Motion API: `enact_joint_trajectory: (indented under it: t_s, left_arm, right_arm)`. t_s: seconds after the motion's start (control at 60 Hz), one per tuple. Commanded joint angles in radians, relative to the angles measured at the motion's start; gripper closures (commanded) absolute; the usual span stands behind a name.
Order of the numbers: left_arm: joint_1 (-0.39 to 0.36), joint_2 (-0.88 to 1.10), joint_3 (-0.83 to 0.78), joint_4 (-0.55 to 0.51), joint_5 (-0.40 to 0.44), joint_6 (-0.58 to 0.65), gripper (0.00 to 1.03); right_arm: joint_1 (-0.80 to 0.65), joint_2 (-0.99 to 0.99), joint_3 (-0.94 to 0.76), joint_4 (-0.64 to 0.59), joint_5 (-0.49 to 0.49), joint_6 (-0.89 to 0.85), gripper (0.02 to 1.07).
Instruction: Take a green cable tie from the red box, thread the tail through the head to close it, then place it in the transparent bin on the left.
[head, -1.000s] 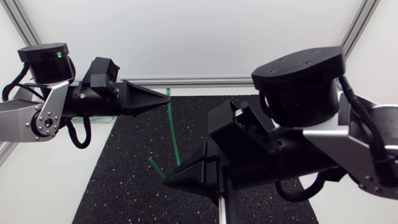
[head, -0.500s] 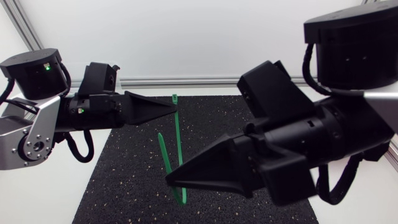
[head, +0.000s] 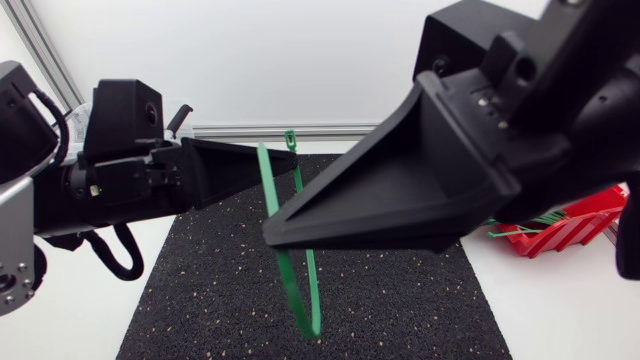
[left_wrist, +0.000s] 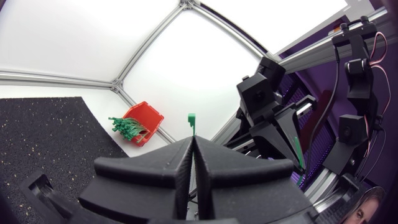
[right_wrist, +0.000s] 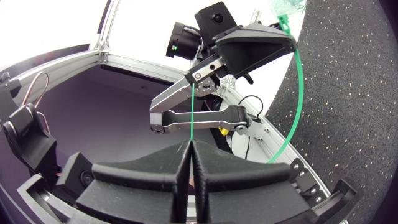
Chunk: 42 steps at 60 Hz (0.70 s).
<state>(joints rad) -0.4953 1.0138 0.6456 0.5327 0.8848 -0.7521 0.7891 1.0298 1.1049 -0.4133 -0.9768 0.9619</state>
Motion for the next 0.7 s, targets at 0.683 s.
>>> enact_joint_trajectory:
  t_s: [0.683]
  left_arm:
    - [-0.242, -0.167, -0.073, -0.017, -0.319, 0.06, 1.0]
  right_arm:
    - [-0.087, 0.019, 0.082, -0.148, -0.088, 0.149, 1.01]
